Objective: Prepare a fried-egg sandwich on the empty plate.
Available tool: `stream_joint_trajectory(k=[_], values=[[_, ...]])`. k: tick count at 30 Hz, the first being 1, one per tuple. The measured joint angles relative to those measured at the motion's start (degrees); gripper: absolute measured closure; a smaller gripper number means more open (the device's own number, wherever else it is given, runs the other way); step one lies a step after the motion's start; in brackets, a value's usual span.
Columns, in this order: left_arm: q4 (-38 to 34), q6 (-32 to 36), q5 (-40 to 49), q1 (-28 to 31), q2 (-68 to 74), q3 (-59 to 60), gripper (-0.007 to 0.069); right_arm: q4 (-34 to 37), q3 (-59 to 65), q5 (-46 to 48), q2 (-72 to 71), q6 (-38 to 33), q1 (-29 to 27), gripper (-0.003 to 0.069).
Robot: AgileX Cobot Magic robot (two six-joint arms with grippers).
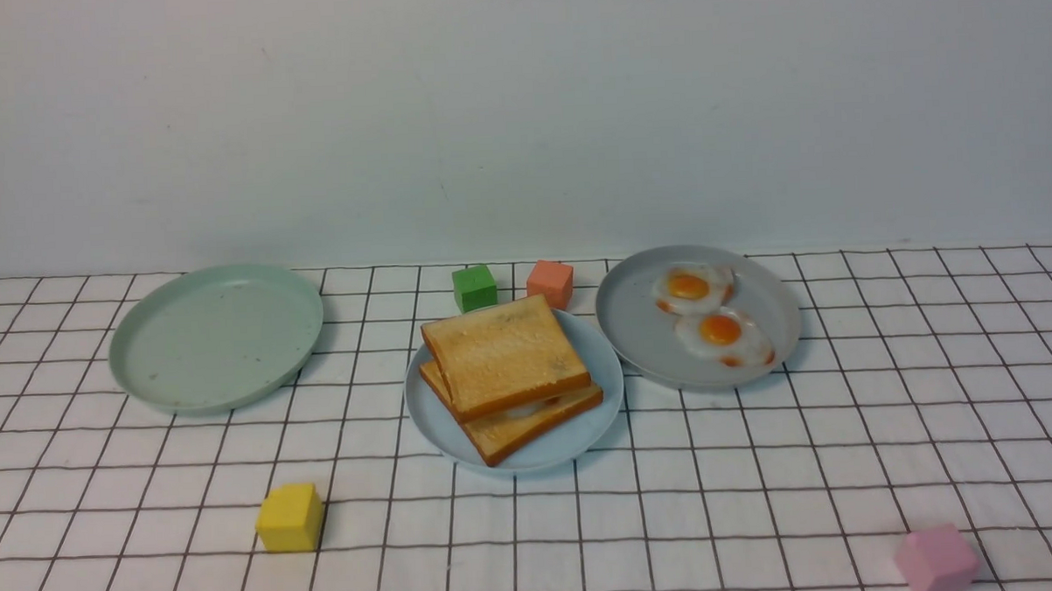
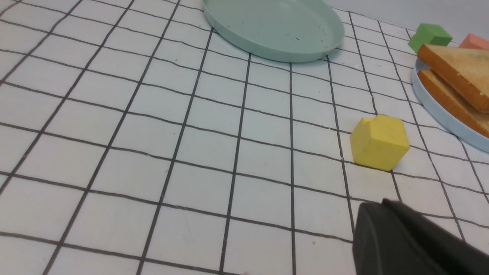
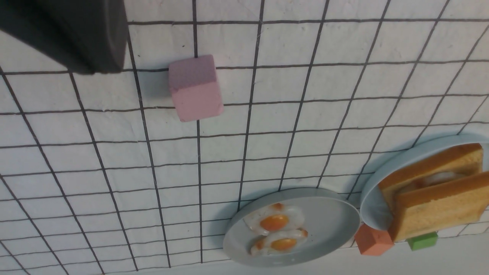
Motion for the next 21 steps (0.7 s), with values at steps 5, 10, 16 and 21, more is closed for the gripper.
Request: stream_joint_trajectory(k=[5, 10, 16, 21], values=[[0.00, 0.05, 0.00, 0.00, 0.00, 0.00, 0.0636, 0.05, 0.00, 0.00, 0.00, 0.00, 0.00, 0.0602], [0.00, 0.05, 0.00, 0.00, 0.00, 0.00, 0.0629, 0.05, 0.00, 0.00, 0.00, 0.00, 0.00, 0.0592], [0.00, 0.05, 0.00, 0.00, 0.00, 0.00, 0.0626, 0.05, 0.00, 0.00, 0.00, 0.00, 0.00, 0.0584], [0.00, 0.05, 0.00, 0.00, 0.00, 0.00, 0.0621, 0.05, 0.00, 0.00, 0.00, 0.00, 0.00, 0.0576]])
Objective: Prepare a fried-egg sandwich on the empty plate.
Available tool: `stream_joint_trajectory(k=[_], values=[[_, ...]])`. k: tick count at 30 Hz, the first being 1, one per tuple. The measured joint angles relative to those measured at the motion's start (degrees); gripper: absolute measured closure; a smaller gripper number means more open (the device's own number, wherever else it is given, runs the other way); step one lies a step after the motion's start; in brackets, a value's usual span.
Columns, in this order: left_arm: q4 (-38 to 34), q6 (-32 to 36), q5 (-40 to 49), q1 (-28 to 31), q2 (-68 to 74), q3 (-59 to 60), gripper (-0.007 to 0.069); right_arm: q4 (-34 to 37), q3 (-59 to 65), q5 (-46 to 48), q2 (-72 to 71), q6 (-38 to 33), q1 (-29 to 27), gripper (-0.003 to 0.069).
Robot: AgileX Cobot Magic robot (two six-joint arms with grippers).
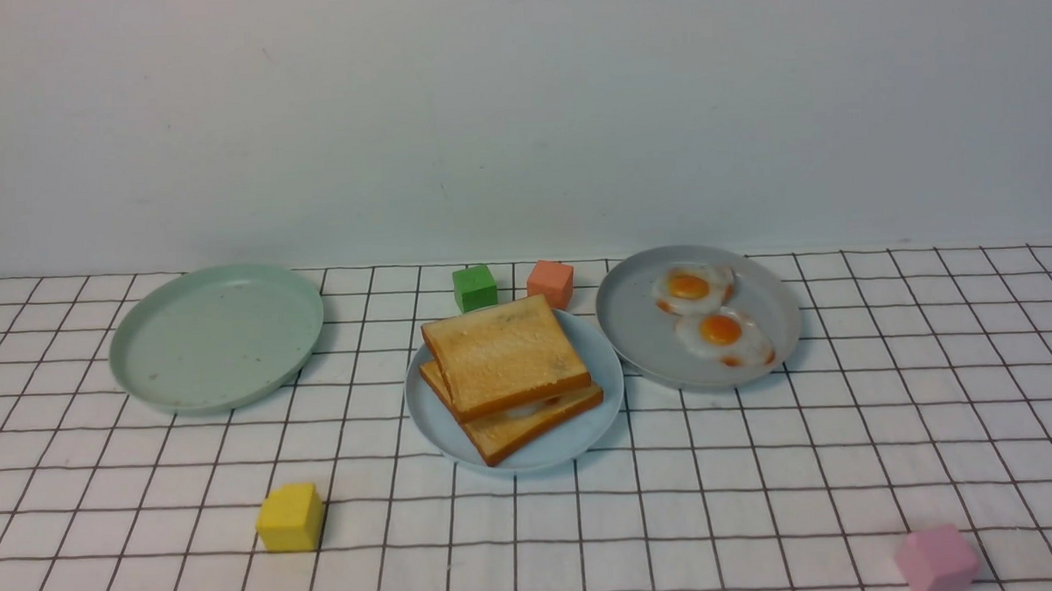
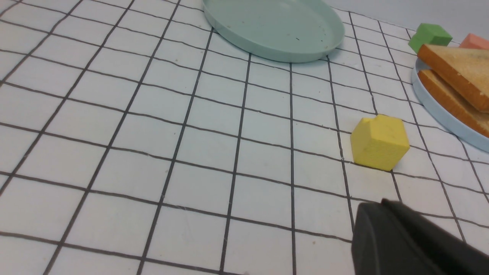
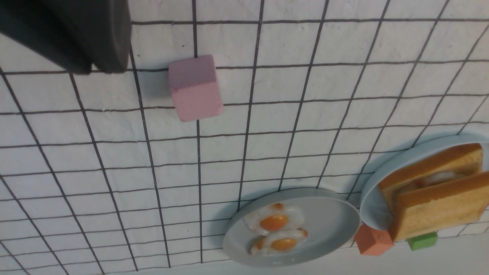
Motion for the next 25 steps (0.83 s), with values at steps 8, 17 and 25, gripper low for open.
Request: stream_joint_trajectory(k=[8, 17, 25], values=[[0.00, 0.00, 0.00, 0.00, 0.00, 0.00, 0.0618, 0.00, 0.00, 0.00, 0.00, 0.00, 0.00, 0.0566], [0.00, 0.00, 0.00, 0.00, 0.00, 0.00, 0.0609, 0.00, 0.00, 0.00, 0.00, 0.00, 0.00, 0.0557], [0.00, 0.00, 0.05, 0.00, 0.00, 0.00, 0.0607, 0.00, 0.00, 0.00, 0.00, 0.00, 0.00, 0.0554]])
